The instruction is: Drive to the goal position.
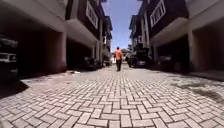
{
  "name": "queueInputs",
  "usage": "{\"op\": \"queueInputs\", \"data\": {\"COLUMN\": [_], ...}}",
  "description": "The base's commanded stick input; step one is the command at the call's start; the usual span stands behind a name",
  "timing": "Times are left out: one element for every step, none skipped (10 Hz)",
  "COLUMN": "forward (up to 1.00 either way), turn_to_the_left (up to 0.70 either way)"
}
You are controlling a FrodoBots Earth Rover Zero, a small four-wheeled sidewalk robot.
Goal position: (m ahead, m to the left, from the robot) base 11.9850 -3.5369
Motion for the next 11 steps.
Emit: {"op": "queueInputs", "data": {"forward": [0.50, 0.50, 0.50, 0.50, 0.50, 0.50, 0.50, 0.50, 0.50, 0.50, 0.50], "turn_to_the_left": [0.00, 0.00, 0.00, 0.00, 0.00, 0.00, 0.00, 0.00, -0.48, 0.00, 0.00]}}
